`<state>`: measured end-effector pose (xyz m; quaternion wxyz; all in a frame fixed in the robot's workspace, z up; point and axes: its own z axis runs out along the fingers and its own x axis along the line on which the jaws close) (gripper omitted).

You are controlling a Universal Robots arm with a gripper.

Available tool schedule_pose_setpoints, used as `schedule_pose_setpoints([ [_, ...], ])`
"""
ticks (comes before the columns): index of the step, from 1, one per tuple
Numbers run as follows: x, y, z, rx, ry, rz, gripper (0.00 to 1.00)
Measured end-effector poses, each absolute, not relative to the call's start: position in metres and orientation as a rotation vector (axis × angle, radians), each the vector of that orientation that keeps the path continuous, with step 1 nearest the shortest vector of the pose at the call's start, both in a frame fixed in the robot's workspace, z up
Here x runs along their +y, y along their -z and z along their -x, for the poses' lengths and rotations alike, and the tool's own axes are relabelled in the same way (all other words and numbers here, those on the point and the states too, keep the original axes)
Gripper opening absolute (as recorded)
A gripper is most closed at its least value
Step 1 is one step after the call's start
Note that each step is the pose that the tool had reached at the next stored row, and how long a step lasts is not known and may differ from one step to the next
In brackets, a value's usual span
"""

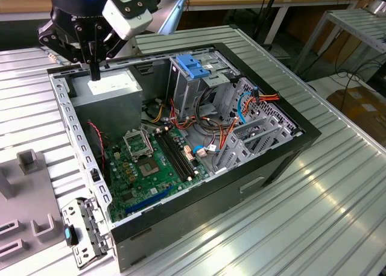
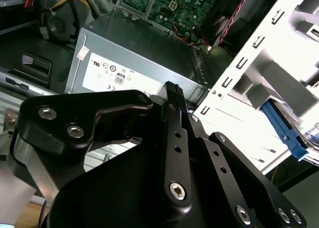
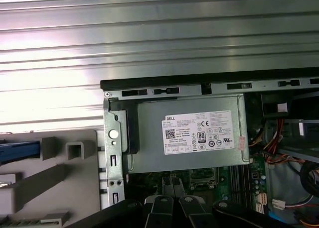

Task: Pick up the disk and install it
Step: 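Reach for the disk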

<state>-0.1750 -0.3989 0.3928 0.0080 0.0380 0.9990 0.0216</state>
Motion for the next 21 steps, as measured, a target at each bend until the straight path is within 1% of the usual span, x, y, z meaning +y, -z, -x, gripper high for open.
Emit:
schedule_pose_setpoints([
  [21,-0.3989,-0.3926,0.1808,3.126,-0.067,-0.119,0.11],
])
